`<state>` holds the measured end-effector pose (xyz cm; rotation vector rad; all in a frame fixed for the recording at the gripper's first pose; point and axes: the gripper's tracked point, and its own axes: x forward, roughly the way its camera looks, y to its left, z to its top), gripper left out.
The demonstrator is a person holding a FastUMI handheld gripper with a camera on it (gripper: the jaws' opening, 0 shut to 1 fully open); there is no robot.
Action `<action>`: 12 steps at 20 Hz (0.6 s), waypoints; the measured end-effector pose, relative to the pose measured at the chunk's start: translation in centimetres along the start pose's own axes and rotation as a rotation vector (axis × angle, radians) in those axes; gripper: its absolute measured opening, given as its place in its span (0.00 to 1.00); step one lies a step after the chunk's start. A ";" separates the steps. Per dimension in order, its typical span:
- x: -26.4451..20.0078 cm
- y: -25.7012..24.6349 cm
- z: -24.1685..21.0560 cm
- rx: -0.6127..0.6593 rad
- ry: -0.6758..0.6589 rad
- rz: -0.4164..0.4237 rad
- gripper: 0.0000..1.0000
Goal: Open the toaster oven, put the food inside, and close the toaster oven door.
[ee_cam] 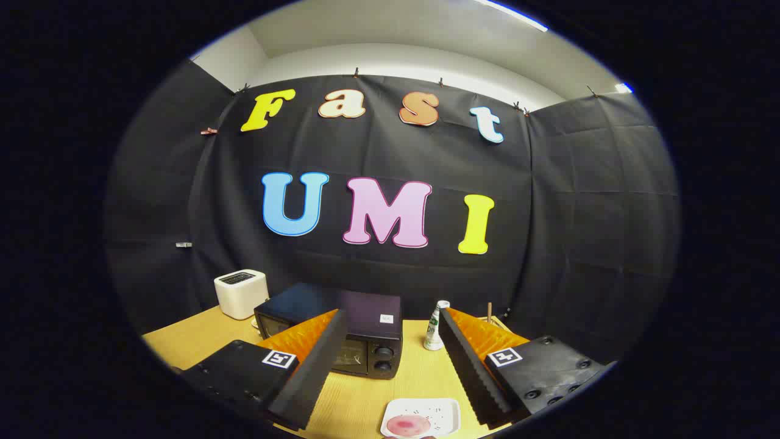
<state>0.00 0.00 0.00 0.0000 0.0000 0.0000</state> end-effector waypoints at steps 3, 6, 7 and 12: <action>0.0 -0.7 -0.1 0.011 -0.006 -0.019 0.98; 0.1 -1.1 -0.7 0.039 0.013 -0.027 0.98; 0.2 -1.2 -0.8 0.043 0.016 -0.031 0.98; 0.5 -1.8 -1.7 0.066 0.043 -0.040 0.98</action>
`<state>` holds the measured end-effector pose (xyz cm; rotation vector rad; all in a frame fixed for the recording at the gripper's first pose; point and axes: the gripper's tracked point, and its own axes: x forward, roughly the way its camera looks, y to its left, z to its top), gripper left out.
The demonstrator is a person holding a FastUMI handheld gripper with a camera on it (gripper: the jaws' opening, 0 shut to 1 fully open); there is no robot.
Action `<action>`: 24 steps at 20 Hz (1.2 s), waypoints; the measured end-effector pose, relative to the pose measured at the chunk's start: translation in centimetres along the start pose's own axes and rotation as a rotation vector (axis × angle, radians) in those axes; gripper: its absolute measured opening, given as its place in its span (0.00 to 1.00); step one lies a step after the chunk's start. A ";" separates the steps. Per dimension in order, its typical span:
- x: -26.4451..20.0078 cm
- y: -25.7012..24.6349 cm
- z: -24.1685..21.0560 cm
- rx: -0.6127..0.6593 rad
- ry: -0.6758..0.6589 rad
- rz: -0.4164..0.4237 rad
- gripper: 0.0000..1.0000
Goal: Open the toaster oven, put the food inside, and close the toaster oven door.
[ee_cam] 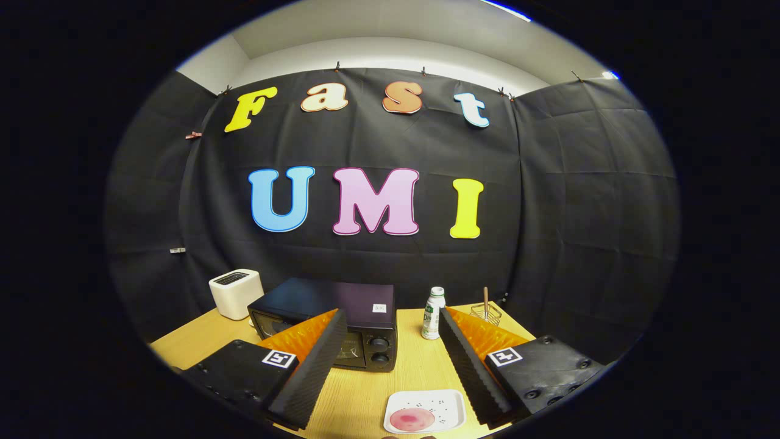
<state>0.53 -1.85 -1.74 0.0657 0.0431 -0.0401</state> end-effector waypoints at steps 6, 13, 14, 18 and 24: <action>0.4 1.4 -0.4 -0.049 0.001 0.017 0.98; 2.1 5.6 -2.2 -0.017 0.073 0.058 0.98; 2.6 6.7 -2.3 -0.021 0.080 0.073 0.98; 4.4 9.7 -2.5 -0.042 0.074 0.084 0.98; 8.6 13.2 -5.0 -0.006 0.143 0.060 0.98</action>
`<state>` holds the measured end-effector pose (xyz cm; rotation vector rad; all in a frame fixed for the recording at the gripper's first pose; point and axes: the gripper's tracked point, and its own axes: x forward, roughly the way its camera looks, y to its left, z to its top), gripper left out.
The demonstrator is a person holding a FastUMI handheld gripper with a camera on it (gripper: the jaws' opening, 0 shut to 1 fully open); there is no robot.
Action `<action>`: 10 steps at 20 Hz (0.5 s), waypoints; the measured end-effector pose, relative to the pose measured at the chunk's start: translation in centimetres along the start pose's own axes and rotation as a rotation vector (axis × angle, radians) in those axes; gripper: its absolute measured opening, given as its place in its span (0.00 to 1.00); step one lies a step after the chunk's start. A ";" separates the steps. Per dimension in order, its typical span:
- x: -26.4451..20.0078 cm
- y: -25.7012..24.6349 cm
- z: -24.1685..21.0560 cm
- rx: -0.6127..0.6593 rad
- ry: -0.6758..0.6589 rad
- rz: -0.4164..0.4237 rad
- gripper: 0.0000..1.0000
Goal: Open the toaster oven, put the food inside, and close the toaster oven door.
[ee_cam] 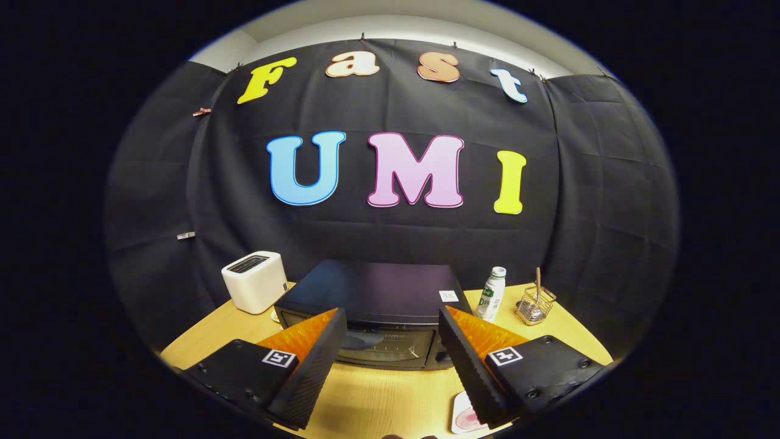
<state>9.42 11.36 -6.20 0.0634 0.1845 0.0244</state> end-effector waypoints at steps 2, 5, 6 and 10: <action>1.7 0.7 -0.7 0.006 0.018 -0.015 0.98; 4.6 2.1 -2.7 0.031 0.062 -0.023 0.98; 5.6 2.8 -3.6 0.041 0.085 -0.014 0.98; 7.9 3.9 -6.2 0.023 0.135 -0.029 0.99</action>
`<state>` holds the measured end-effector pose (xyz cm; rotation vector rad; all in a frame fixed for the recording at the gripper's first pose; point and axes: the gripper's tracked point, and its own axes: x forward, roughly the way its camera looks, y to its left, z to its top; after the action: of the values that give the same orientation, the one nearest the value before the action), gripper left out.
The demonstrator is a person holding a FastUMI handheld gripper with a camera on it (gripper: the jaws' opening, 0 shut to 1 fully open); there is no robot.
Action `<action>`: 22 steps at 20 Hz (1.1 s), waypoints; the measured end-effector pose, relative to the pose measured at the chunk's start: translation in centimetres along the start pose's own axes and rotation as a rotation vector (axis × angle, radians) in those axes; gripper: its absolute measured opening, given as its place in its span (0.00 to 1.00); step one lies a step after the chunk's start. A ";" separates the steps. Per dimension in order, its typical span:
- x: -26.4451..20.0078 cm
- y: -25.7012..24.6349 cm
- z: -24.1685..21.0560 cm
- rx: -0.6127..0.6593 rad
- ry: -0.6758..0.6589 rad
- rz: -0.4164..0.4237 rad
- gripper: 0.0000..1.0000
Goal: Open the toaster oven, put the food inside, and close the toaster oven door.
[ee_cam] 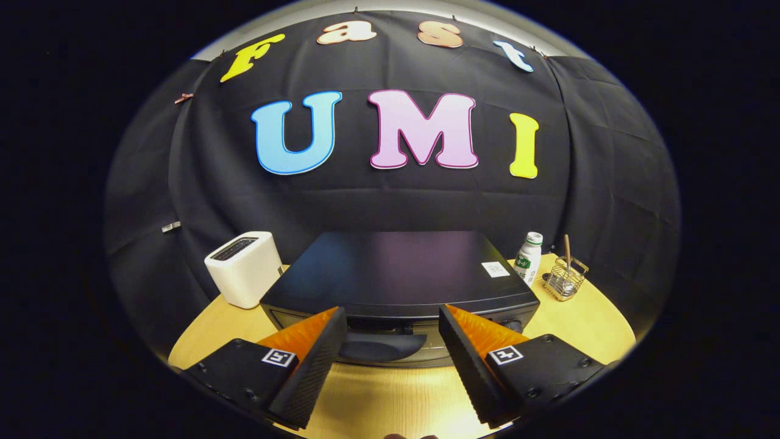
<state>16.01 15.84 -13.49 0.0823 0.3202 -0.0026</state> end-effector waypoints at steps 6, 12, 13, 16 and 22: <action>2.0 0.3 -1.9 0.030 0.041 -0.044 1.00; -0.9 0.5 -4.0 0.015 0.089 -0.018 1.00; -1.4 0.6 -4.3 0.003 0.081 -0.020 1.00; -3.7 0.6 -6.3 -0.011 0.119 -0.018 1.00; -6.6 0.7 -10.1 -0.007 0.180 0.021 0.99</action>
<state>6.62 17.29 -20.87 0.0795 0.4988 0.0273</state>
